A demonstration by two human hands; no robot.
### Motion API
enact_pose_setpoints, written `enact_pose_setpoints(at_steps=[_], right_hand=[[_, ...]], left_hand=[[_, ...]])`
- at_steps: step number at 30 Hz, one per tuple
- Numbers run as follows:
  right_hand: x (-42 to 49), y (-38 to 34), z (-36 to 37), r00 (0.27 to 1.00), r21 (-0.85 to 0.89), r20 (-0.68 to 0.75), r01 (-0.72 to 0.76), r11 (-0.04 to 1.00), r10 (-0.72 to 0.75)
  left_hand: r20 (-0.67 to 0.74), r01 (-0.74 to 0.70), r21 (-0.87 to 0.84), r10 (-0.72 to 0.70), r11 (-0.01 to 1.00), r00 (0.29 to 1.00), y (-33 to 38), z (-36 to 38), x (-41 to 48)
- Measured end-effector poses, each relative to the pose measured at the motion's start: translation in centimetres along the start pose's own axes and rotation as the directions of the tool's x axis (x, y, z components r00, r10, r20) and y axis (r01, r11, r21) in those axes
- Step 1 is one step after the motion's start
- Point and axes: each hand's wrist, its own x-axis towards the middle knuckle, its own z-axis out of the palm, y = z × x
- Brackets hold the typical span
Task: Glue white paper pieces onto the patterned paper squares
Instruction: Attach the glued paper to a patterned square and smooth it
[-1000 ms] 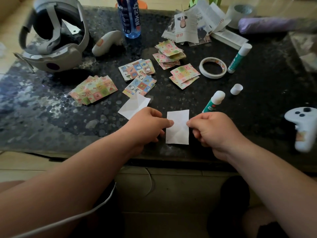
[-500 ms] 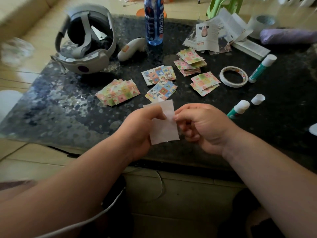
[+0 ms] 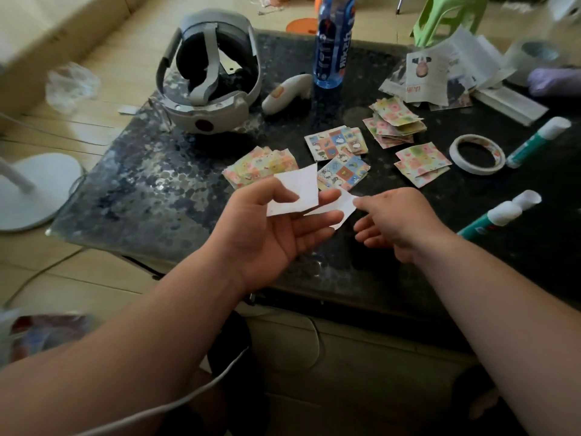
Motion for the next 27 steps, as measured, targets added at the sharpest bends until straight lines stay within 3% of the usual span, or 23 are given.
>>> enact_pose_setpoints(at_steps=[4,10,14,19,27], right_hand=[[0.7,0.0,1.4,0.998,-0.056,-0.053,0.025,0.998,-0.028],[1.4,0.0,1.8,0.997,-0.106,-0.069,0.036,0.994,-0.044],[0.4,-0.1,1.2,0.979,-0.15,-0.048,0.191,0.97,-0.2],[-2.3,-0.7,-0.7,0.886,-0.2,0.02,0.458,0.866,-0.463],[-4.5,0.2,-4.5,0.809,-0.179,0.027,0.582,0.793,-0.587]], left_hand=[[0.053,-0.067,0.02,0.066,0.998,0.996,-0.1,-0.4,0.1],[-0.065,-0.188,0.194,0.204,0.963,0.977,-0.4,-1.1,0.6],[-0.099,-0.2,0.252,0.231,0.947,0.968,-0.4,-1.1,1.1],[-0.08,-0.186,0.296,0.219,0.937,0.972,-1.1,-0.5,1.5],[-0.001,-0.212,0.37,0.228,0.905,0.974,-3.5,1.3,2.6]])
